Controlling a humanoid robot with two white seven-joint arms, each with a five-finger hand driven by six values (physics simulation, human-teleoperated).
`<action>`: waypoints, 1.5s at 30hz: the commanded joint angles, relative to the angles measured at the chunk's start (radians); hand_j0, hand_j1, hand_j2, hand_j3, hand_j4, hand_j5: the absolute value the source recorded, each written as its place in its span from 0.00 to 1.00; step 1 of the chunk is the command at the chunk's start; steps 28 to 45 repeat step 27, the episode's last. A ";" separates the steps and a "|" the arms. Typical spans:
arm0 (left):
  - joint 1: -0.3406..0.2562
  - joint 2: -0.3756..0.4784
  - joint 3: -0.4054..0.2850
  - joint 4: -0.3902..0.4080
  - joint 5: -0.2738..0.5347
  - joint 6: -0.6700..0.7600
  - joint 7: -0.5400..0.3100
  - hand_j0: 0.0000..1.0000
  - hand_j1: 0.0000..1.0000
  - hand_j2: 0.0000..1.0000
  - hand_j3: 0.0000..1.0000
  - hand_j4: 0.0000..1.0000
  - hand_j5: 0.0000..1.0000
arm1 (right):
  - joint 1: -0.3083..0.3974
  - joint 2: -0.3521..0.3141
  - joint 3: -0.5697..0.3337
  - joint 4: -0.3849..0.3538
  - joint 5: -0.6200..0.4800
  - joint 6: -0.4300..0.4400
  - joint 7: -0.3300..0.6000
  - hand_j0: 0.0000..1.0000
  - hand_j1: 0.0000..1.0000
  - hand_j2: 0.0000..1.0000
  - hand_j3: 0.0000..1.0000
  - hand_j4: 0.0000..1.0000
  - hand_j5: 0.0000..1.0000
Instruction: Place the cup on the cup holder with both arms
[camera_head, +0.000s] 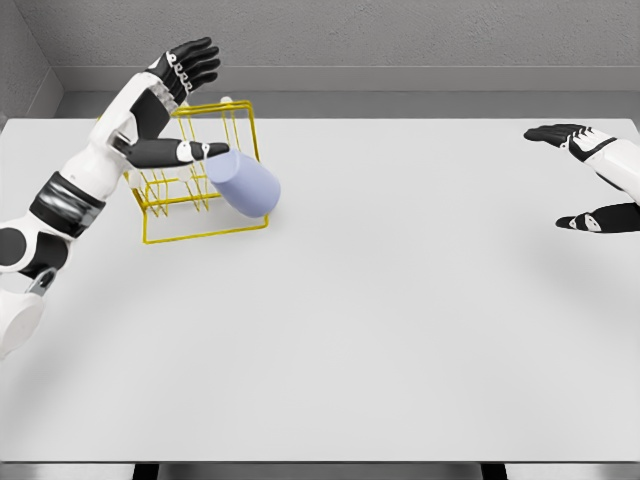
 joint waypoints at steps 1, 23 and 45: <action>0.000 -0.001 0.000 0.001 0.002 0.000 0.001 1.00 1.00 1.00 1.00 1.00 1.00 | 0.000 -0.001 0.000 0.000 -0.008 0.003 -0.001 1.00 1.00 1.00 1.00 1.00 1.00; 0.103 0.317 0.003 -0.094 0.017 -0.279 0.009 1.00 1.00 1.00 1.00 1.00 1.00 | 0.000 0.002 0.000 0.011 -0.009 0.003 -0.001 1.00 1.00 1.00 1.00 1.00 1.00; 0.147 0.373 0.008 -0.091 0.032 -0.279 0.010 1.00 1.00 1.00 1.00 1.00 1.00 | 0.000 0.002 0.000 0.012 -0.009 0.003 -0.001 1.00 1.00 1.00 1.00 1.00 1.00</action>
